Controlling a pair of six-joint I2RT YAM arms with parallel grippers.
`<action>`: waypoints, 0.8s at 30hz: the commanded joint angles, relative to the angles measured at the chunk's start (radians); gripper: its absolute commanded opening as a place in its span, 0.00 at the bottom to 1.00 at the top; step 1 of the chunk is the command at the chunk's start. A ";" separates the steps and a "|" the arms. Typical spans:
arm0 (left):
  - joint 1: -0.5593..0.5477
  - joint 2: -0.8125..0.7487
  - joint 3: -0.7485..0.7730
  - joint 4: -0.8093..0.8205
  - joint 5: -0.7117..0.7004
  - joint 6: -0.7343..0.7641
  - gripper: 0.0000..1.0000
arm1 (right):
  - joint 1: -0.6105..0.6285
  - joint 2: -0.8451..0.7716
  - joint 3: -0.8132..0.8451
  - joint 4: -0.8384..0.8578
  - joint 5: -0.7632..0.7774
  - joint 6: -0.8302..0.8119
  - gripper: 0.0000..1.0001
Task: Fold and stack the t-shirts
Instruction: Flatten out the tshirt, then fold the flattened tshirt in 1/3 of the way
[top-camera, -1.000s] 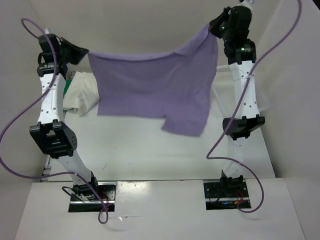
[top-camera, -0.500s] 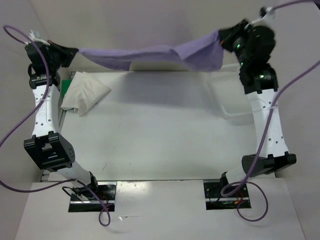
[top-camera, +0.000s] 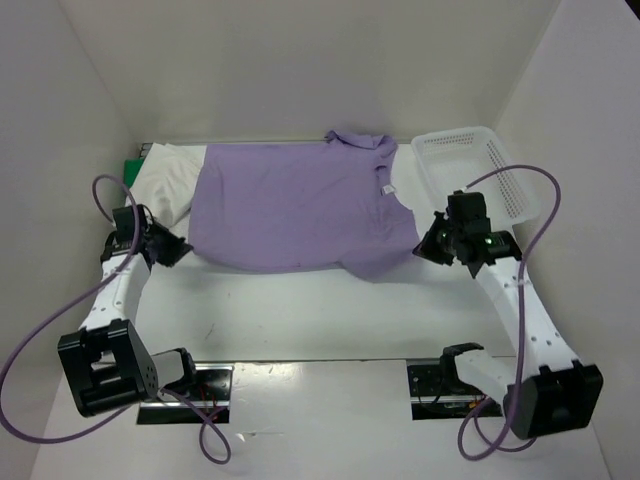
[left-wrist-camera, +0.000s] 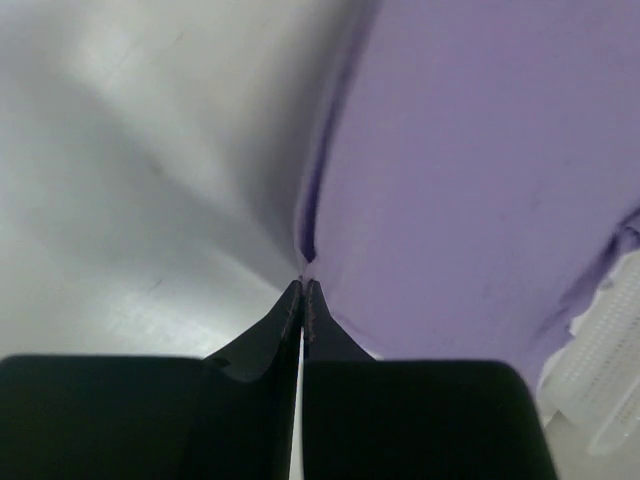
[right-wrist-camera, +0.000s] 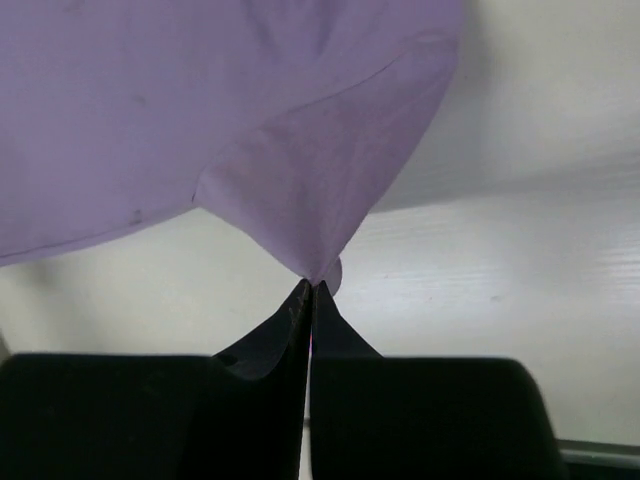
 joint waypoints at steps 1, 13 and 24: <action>0.006 -0.053 -0.033 -0.159 -0.043 0.092 0.00 | -0.001 -0.115 -0.017 -0.152 -0.073 0.048 0.00; 0.015 -0.013 0.019 -0.163 0.076 0.071 0.00 | -0.001 -0.133 -0.005 -0.156 -0.065 0.110 0.00; 0.015 0.301 0.221 0.039 0.050 -0.009 0.00 | -0.011 0.408 0.318 0.191 0.097 0.018 0.00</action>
